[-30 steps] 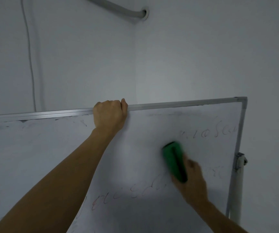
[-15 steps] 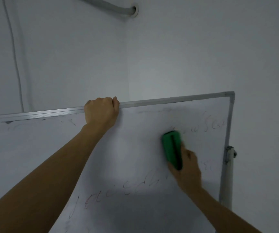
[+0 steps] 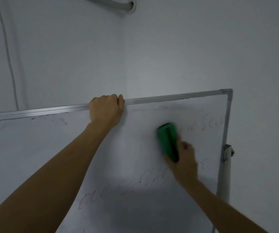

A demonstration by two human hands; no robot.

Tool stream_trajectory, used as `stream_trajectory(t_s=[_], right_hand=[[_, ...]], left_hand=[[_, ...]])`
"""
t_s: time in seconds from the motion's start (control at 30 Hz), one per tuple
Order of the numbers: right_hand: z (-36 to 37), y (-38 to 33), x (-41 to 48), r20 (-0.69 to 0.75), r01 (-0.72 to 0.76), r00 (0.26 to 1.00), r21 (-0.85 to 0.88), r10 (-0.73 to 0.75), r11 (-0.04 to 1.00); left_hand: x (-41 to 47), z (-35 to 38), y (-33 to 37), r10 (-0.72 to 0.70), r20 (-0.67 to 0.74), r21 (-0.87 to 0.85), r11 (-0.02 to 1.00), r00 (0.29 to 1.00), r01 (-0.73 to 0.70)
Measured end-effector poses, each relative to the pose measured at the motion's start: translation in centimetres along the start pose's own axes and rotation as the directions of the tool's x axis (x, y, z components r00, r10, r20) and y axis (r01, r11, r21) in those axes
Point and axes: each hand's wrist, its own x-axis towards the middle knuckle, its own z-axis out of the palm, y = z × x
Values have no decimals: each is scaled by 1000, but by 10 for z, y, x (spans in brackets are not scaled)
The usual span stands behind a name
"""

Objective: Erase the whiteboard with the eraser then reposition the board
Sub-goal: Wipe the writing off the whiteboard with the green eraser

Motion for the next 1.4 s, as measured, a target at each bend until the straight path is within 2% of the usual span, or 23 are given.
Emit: stream_trajectory(t_s=[0.1, 0.17, 0.23, 0.3, 0.37, 0.43, 0.47, 0.53, 0.6, 0.63, 0.67, 0.73, 0.77, 0.83, 0.9, 0.97, 1.03, 1.07, 1.17, 1.2, 1.27, 1.33, 1.4], right_hand=[[11, 11, -33, 183, 473, 875, -132, -448, 871], [-1, 27, -11, 161, 529, 848, -189, -505, 827], [-19, 36, 19, 40, 347, 937, -215, -347, 913], [-34, 44, 47, -65, -26, 998, -84, 20, 996], [-32, 44, 52, -80, -391, 912, 123, 402, 912], [-21, 26, 30, -21, -485, 871, 130, 491, 865], [-11, 16, 10, 2, -416, 908, 89, 418, 905], [6, -9, -35, 64, -89, 994, 17, 88, 996], [17, -7, -58, 187, 268, 950, -72, -251, 961], [16, 0, -54, 202, 372, 915, -92, -348, 924], [11, 6, -42, 169, 359, 926, -115, -337, 926], [-1, 29, -14, 57, 56, 997, -98, -50, 994], [-8, 46, 2, 8, -155, 988, -48, 156, 987], [-25, 77, 32, -16, -545, 834, 126, 551, 829], [-26, 82, 39, 15, -673, 730, 190, 684, 715], [-14, 59, 22, -16, -570, 818, 104, 575, 815], [-1, 21, -8, -6, -282, 959, 52, 282, 958], [4, 7, -23, 40, -118, 992, 18, 118, 993], [2, 33, -32, 142, 263, 959, -130, -245, 956], [-6, 52, -23, 139, 250, 963, -158, -229, 955], [-23, 88, -1, 60, -25, 998, -138, 33, 990], [-38, 115, 22, -27, -406, 913, 23, 406, 914], [-35, 114, 29, -22, -546, 835, 101, 550, 832]], left_hand=[[-1, -1, -3, 0, -18, -9, 1000, 1000, 0], [-2, -2, -5, 11, -24, -13, 1000, 1000, -11], [-3, -2, -4, 19, -19, -18, 1000, 1000, -19], [-2, -2, -1, 11, -8, -16, 1000, 1000, -11], [-2, -2, 3, 9, 5, -16, 1000, 1000, -9], [-2, -1, 4, 9, 12, -14, 1000, 1000, -9], [-2, -1, 2, 7, 11, -18, 1000, 1000, -7], [-2, -1, -2, 2, 2, -30, 1000, 1000, -2], [-3, -3, -4, 5, -4, -40, 999, 1000, -5], [-3, -4, -5, 11, -6, -37, 999, 1000, -11], [-3, -4, -5, 21, -6, -35, 999, 1000, -21], [-3, -5, -7, 35, -4, -31, 999, 999, -35], [-3, -5, -7, 39, -5, -30, 999, 999, -39], [-4, -4, -5, 40, -9, -28, 999, 999, -40], [-3, -3, -2, 39, -7, -25, 999, 999, -39], [-3, -1, -1, 35, -6, -30, 999, 999, -35], [-3, 0, -1, 29, -12, -37, 999, 999, -30], [-3, 0, -1, 25, -17, -40, 999, 1000, -26], [-2, -1, -2, 20, -35, -39, 999, 999, -21], [-2, -1, -2, 17, -39, -33, 999, 999, -18], [-2, 1, -2, 18, -57, -23, 1000, 998, -19], [0, 4, 2, 0, -79, -6, 1000, 997, -1], [3, 9, 8, -14, -83, 6, 1000, 996, 14]])
